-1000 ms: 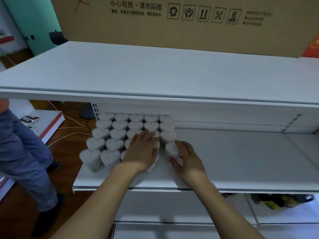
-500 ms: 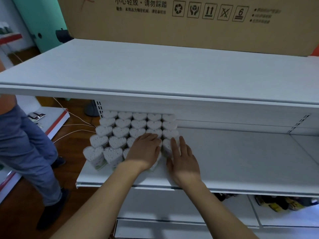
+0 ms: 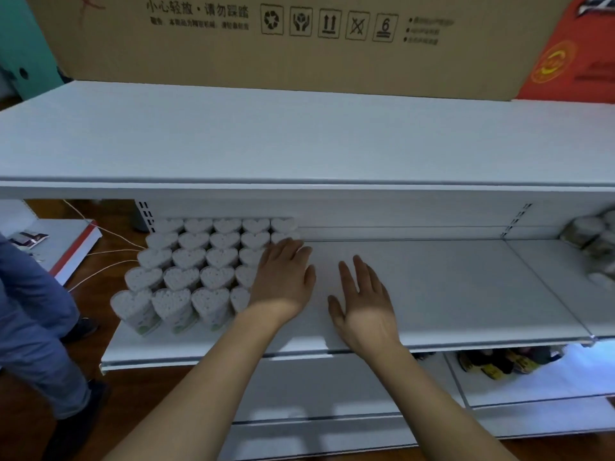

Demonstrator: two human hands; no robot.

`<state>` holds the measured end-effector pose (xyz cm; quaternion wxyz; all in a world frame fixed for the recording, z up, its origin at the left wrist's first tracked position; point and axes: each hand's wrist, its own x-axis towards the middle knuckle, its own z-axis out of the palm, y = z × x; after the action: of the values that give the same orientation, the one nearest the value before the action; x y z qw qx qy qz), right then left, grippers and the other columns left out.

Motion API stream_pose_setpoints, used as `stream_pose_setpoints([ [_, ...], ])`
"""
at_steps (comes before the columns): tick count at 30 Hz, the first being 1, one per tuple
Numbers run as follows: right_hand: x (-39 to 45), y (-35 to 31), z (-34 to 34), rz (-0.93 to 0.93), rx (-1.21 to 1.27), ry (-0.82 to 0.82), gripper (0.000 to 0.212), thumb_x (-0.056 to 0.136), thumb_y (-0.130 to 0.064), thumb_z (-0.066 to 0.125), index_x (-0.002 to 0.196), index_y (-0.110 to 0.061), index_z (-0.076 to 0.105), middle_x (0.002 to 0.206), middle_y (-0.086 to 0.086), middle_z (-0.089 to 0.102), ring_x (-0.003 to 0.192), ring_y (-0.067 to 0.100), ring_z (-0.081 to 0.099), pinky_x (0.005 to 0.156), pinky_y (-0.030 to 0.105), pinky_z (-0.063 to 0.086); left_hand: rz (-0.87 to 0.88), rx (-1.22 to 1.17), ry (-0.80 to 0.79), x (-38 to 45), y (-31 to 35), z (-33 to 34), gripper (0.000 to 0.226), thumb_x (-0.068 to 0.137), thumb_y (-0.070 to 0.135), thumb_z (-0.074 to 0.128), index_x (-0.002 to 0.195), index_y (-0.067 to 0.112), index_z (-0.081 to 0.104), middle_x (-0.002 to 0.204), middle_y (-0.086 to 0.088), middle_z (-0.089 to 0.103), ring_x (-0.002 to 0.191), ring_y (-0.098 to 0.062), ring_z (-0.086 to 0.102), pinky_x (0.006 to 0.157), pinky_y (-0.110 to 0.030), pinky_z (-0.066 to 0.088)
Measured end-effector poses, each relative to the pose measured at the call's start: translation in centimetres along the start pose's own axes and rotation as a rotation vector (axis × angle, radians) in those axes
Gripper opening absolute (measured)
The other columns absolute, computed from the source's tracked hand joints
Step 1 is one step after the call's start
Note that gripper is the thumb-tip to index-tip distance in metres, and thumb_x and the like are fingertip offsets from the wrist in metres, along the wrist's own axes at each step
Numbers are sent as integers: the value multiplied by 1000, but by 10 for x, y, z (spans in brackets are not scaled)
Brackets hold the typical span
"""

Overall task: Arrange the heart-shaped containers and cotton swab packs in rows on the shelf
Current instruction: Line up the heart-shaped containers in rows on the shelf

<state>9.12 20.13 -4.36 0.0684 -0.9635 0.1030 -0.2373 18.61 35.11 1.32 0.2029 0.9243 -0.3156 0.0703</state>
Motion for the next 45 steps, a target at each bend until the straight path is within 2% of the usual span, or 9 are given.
stream_pose_setpoints([
  [4,-14,65,-36,81,-64,-3,63,90,-43,47,142,-8,53,146,24,48,127,41,53,97,50,49,42,-10,10,10,72,19,60,96,43,30,141,10,53,151,-11,46,144,-31,35,120,-45,21],
  [9,-48,172,-88,171,-111,-3,63,91,-45,46,142,-8,50,146,23,46,132,40,46,101,50,45,161,-19,53,22,188,60,48,91,37,47,122,7,68,129,-15,65,124,-37,57,107,-52,42],
  [12,-69,244,-120,197,-123,10,63,90,-46,41,139,-8,54,143,21,50,130,40,47,101,50,46,192,-40,36,26,266,87,45,90,34,53,125,8,67,130,-15,64,125,-37,55,109,-53,39],
  [20,-93,410,-175,349,-171,61,60,89,-43,43,132,-5,61,133,22,59,127,41,52,102,52,47,263,-83,-21,60,420,144,53,91,37,45,133,8,60,138,-15,58,132,-36,48,114,-50,29],
  [29,-90,556,-175,513,-239,-28,55,91,-39,40,126,-1,59,120,19,62,118,40,52,101,50,44,368,-127,-117,143,517,225,59,94,45,34,132,7,60,133,-14,60,125,-33,53,107,-46,39],
  [31,-95,587,-179,561,-293,-50,55,91,-38,41,126,0,59,118,18,62,115,39,53,98,49,46,381,-124,-184,160,541,241,51,98,40,41,136,10,56,138,-11,56,130,-31,47,110,-44,36],
  [37,-100,662,-196,792,-297,-70,56,97,-45,47,140,-10,46,130,10,56,118,31,50,88,40,47,462,-144,-248,186,598,284,57,91,47,31,127,15,62,124,-8,63,115,-31,56,96,-41,45],
  [42,-89,708,-187,795,-234,15,46,91,-54,57,110,-13,59,105,6,62,101,29,56,75,38,46,428,-166,-284,196,637,304,36,98,33,48,127,16,61,122,-7,62,114,-31,54,95,-36,40],
  [45,-78,727,-182,797,-167,19,44,89,-52,61,104,-10,60,100,9,63,98,32,58,77,41,47,353,-172,-320,195,659,312,35,101,36,45,127,16,59,129,-6,58,119,-28,51,96,-35,42],
])
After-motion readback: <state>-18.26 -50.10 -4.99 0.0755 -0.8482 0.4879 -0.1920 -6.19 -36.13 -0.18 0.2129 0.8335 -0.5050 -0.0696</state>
